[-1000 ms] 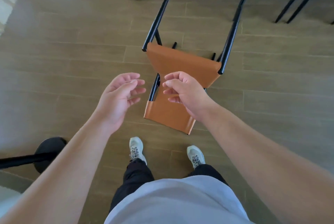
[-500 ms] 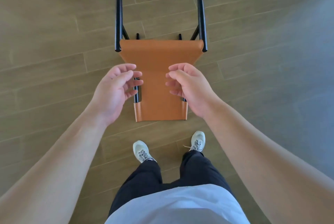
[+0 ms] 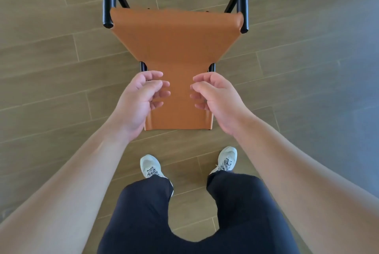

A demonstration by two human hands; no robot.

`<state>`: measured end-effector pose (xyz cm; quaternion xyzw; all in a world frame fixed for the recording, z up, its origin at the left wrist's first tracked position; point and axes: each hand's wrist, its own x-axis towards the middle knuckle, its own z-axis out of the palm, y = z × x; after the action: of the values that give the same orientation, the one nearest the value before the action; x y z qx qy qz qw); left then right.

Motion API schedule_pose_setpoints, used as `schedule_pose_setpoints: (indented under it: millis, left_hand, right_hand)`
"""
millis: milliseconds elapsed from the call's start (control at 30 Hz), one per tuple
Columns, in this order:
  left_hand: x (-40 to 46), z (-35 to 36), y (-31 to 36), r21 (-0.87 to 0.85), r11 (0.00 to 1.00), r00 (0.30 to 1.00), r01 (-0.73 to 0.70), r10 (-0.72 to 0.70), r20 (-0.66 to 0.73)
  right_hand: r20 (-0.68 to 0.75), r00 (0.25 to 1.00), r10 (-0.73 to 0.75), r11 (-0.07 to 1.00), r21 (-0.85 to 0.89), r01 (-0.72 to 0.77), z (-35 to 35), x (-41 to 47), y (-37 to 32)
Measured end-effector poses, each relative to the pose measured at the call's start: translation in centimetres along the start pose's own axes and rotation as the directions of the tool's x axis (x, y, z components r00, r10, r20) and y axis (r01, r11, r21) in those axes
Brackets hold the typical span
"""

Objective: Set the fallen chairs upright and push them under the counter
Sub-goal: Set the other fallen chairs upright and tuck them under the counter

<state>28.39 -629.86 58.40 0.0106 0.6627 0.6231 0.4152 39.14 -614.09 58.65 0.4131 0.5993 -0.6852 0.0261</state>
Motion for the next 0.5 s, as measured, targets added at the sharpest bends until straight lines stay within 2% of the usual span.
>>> schedule_pose_setpoints:
  millis: [200, 500]
  left_hand:
    - [7.5, 0.1, -12.2, -0.038, 0.998, 0.999, 0.049, -0.050, -0.021]
    - [19.0, -2.3, -29.1, 0.011, 0.995, 0.990, 0.095, -0.094, -0.105]
  right_hand:
    - [-0.011, 0.998, 0.054, 0.997, -0.056, -0.055, -0.4, 8.9, 11.6]
    - [0.024, 0.992, 0.120, 0.987, -0.109, -0.117, 1.4, 22.4, 29.8]
